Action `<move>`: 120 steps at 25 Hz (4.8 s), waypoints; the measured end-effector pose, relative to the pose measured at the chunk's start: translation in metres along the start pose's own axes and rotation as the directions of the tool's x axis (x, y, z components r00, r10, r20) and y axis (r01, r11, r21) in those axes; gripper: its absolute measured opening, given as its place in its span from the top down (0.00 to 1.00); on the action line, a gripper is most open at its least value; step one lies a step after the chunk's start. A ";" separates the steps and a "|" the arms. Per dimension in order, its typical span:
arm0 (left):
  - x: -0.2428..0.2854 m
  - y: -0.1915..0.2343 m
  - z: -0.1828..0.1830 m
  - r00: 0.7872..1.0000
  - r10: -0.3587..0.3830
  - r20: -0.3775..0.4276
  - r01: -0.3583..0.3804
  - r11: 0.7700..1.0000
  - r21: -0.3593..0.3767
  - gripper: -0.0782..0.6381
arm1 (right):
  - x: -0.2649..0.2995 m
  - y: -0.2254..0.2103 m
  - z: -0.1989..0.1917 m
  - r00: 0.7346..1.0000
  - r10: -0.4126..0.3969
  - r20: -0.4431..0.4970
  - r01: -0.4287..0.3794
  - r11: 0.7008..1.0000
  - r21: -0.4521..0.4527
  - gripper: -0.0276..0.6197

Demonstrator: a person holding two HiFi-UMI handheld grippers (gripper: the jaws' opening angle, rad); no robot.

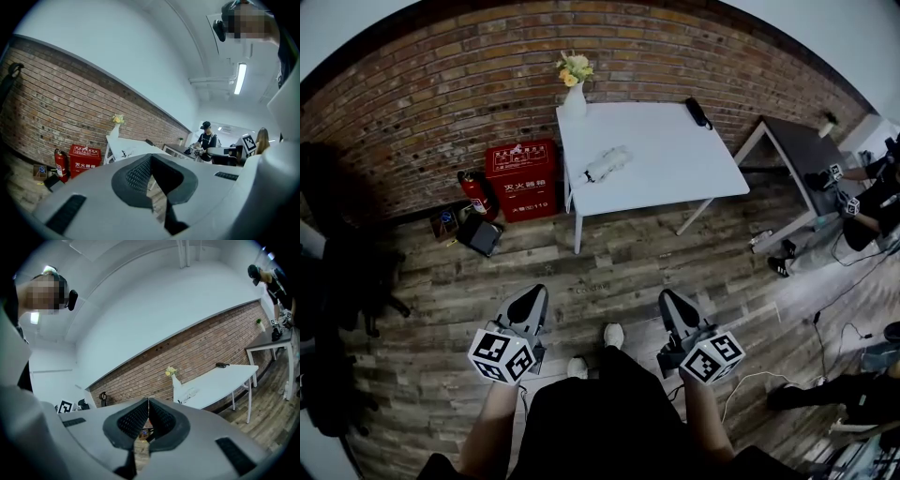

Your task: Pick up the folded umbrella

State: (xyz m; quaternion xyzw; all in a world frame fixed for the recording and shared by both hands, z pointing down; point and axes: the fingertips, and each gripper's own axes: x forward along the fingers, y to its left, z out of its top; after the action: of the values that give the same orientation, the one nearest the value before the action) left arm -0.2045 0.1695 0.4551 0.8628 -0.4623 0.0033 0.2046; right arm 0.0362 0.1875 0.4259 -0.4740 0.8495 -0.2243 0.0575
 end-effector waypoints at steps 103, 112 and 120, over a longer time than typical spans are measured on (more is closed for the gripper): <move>0.525 0.156 -0.061 0.782 -0.052 -0.621 0.281 0.919 0.276 0.47 | 0.339 -0.264 0.017 0.956 -0.074 -0.284 0.087 0.996 0.034 0.92; 0.545 0.164 -0.091 0.697 -0.003 -0.717 0.333 0.887 0.320 0.45 | 0.328 -0.271 0.013 0.948 -0.137 -0.288 0.156 0.987 0.046 0.92; 0.551 0.175 -0.107 0.651 0.055 -0.757 0.325 0.881 0.344 0.45 | 0.319 -0.280 0.009 0.937 -0.179 -0.300 0.203 0.978 0.050 0.92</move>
State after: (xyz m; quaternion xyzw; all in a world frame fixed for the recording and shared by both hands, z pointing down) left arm -0.0094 -0.3166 0.7217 0.8396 -0.2551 0.4484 0.1701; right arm 0.0841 -0.2066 0.5768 -0.5131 0.7887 -0.3308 -0.0726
